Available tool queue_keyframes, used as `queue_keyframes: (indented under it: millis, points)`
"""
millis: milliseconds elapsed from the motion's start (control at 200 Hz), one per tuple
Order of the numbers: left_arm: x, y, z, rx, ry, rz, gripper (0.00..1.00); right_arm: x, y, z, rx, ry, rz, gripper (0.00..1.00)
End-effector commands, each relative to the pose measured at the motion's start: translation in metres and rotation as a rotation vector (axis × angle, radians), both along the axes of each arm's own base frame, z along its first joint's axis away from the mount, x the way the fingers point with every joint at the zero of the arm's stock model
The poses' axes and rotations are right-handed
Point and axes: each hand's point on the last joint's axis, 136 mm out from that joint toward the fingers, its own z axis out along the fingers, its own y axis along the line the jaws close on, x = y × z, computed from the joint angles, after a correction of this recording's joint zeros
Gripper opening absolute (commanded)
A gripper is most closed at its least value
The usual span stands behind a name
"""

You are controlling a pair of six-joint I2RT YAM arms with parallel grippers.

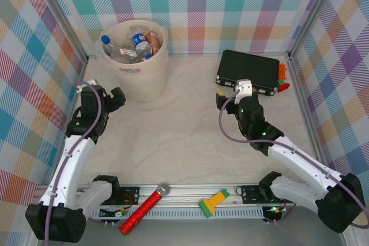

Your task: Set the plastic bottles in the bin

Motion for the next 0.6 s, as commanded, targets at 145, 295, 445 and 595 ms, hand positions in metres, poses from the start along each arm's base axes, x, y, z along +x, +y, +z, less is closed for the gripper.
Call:
queue_keyframes:
  millis: [145, 295, 445, 595]
  points:
    - [0.01, 0.02, -0.026, 0.13, 0.0, 0.065, 1.0, 0.016, -0.028, -0.025, -0.186, -0.04, -0.075, 0.99]
    - [0.031, 0.04, -0.043, 0.181, -0.015, 0.19, 0.99, 0.022, -0.055, -0.053, -0.248, -0.026, -0.159, 0.99]
    - [0.056, 0.028, -0.061, 0.203, -0.062, 0.092, 1.0, 0.029, -0.074, -0.076, -0.272, 0.023, -0.221, 0.99]
    - [0.07, 0.032, -0.094, 0.285, -0.015, 0.079, 1.0, 0.038, -0.079, -0.098, -0.279, 0.048, -0.222, 0.99]
